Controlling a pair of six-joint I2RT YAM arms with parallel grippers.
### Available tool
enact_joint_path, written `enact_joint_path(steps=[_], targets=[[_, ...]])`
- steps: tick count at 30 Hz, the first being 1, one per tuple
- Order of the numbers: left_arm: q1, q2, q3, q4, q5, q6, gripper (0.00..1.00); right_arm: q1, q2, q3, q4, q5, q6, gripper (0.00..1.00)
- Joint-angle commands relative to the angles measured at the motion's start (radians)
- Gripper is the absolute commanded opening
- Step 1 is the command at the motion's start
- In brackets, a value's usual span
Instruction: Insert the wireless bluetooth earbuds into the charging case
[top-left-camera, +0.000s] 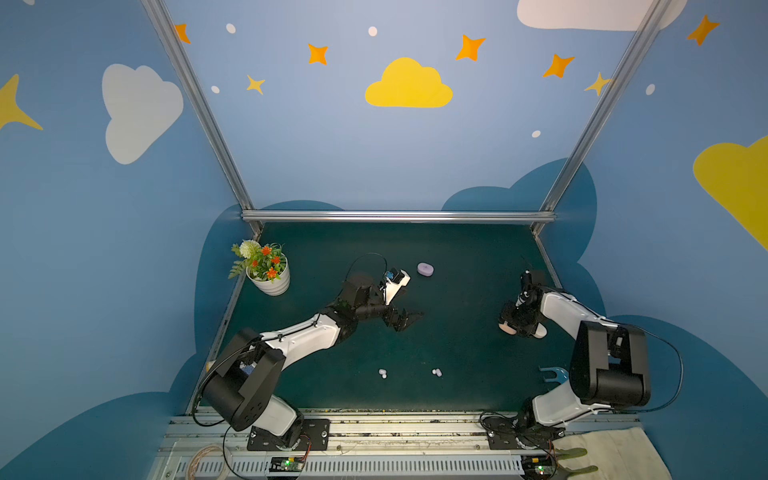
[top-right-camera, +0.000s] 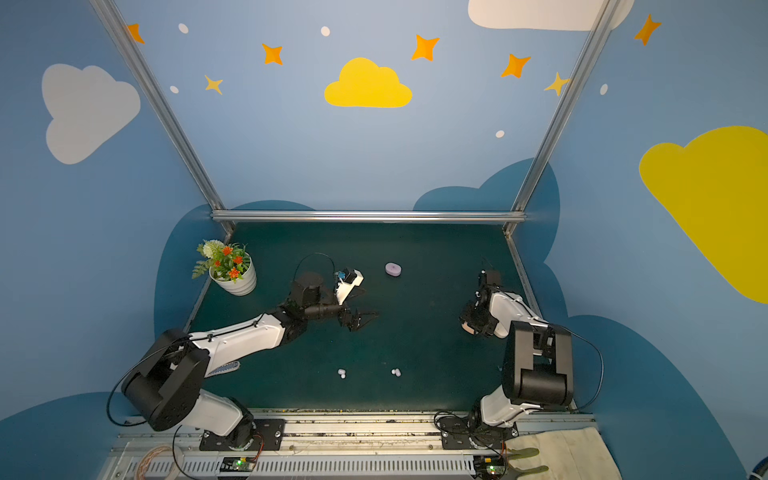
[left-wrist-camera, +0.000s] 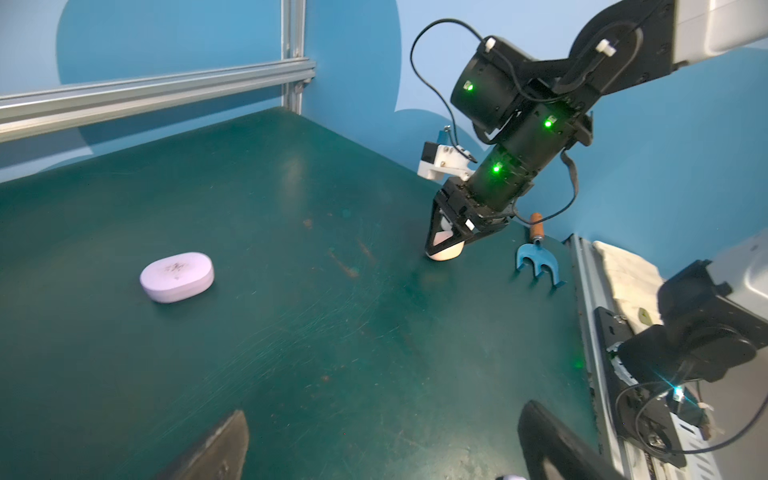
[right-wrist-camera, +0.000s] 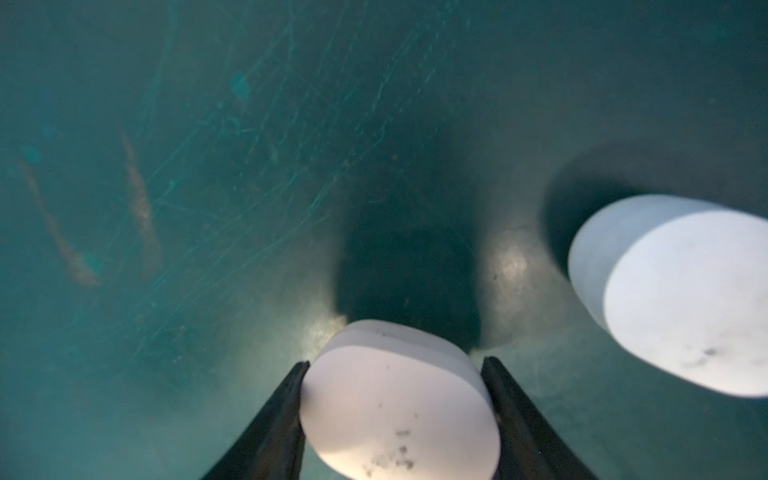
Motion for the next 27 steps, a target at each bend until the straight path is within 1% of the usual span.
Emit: enact_joint_path(steps=[1, 4, 11, 13, 22, 27], targets=[[0.006, -0.041, -0.004, -0.025, -0.053, -0.005, 1.0, 0.0, 0.021, -0.013, 0.014, 0.033, 0.002, 0.53], [0.008, -0.06, -0.008, -0.039, -0.078, 0.0, 1.0, 0.0, 0.023, -0.022, 0.016, 0.035, 0.007, 0.56], [0.007, -0.088, -0.03, -0.041, -0.121, -0.003, 1.0, 0.007, 0.006, -0.012, -0.015, 0.037, 0.003, 0.72], [0.005, -0.09, -0.031, -0.041, -0.13, -0.006, 1.0, 0.011, -0.009, -0.009, -0.028, 0.038, 0.001, 0.74], [0.006, -0.114, -0.036, -0.062, -0.16, -0.016, 1.0, 0.047, -0.114, 0.029, -0.127, 0.047, -0.011, 0.78], [0.006, -0.14, -0.035, -0.094, -0.178, -0.029, 1.0, 0.103, -0.168, 0.081, -0.199, 0.044, -0.01, 0.8]])
